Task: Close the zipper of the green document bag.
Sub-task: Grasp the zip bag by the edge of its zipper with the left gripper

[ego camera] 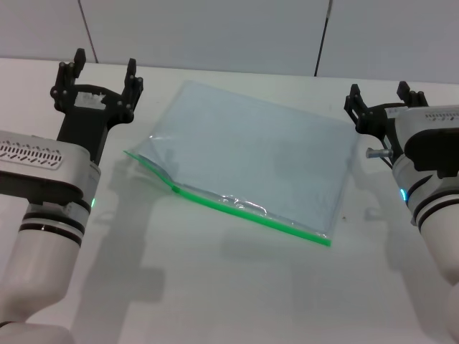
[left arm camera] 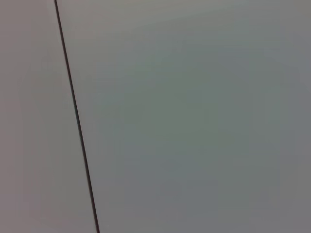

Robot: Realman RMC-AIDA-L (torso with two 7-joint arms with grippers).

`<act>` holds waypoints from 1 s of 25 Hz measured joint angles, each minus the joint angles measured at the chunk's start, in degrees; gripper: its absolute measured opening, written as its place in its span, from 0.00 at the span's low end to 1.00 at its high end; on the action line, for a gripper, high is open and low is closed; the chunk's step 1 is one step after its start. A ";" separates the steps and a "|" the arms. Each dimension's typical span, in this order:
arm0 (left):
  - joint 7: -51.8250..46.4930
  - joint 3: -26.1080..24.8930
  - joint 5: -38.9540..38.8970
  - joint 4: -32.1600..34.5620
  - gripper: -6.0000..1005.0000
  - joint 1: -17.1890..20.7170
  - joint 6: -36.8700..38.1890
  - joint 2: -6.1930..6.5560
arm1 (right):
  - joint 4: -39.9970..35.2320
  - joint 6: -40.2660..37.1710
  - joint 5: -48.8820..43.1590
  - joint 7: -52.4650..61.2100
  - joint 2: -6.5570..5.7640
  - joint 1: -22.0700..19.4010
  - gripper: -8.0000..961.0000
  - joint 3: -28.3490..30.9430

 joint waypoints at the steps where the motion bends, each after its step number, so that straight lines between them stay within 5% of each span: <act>1: 0.00 -0.04 -0.02 0.00 0.76 0.02 -0.02 0.00 | 0.00 0.00 0.01 0.00 0.00 -0.02 0.86 0.02; 25: -2.30 0.13 -0.03 -1.67 0.76 0.10 -0.01 0.00 | -0.01 -0.09 0.10 0.00 0.01 -0.13 0.86 0.16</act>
